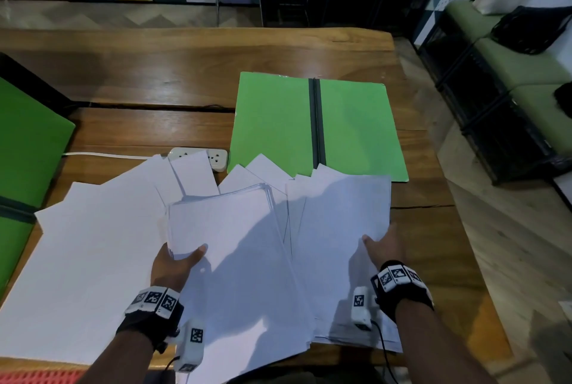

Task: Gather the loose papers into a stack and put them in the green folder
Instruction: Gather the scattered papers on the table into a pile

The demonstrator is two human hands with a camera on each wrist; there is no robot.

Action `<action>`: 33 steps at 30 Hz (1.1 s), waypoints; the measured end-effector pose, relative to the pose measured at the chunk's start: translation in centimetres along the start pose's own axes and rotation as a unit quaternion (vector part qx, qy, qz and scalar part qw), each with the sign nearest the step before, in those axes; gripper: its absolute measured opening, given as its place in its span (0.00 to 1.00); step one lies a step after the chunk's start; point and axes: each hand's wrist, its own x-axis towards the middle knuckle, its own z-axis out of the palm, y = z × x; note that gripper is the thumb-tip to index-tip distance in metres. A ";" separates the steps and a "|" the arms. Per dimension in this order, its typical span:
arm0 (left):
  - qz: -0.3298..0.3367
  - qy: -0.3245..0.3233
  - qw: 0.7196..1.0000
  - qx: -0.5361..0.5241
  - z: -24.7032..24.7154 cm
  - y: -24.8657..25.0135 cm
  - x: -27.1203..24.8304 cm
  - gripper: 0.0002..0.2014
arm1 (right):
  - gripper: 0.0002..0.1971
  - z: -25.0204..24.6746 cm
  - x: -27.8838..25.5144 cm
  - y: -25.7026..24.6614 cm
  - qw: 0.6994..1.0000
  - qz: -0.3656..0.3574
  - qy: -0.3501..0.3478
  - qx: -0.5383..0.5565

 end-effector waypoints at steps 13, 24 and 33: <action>-0.001 0.004 1.000 0.010 0.1 0.5 -0.1 0.36 | 0.21 -11.7 -0.8 -6.6 0.976 -0.209 -0.012 0.068; -0.012 -0.013 1.000 -0.003 -0.1 0.9 -0.6 0.33 | 0.20 -16.9 -1.1 -10.6 0.939 -0.302 0.038 0.160; -0.026 -0.019 0.999 -0.022 -0.4 1.2 -0.9 0.34 | 0.20 -15.3 -1.3 -14.2 0.925 -0.309 0.000 0.222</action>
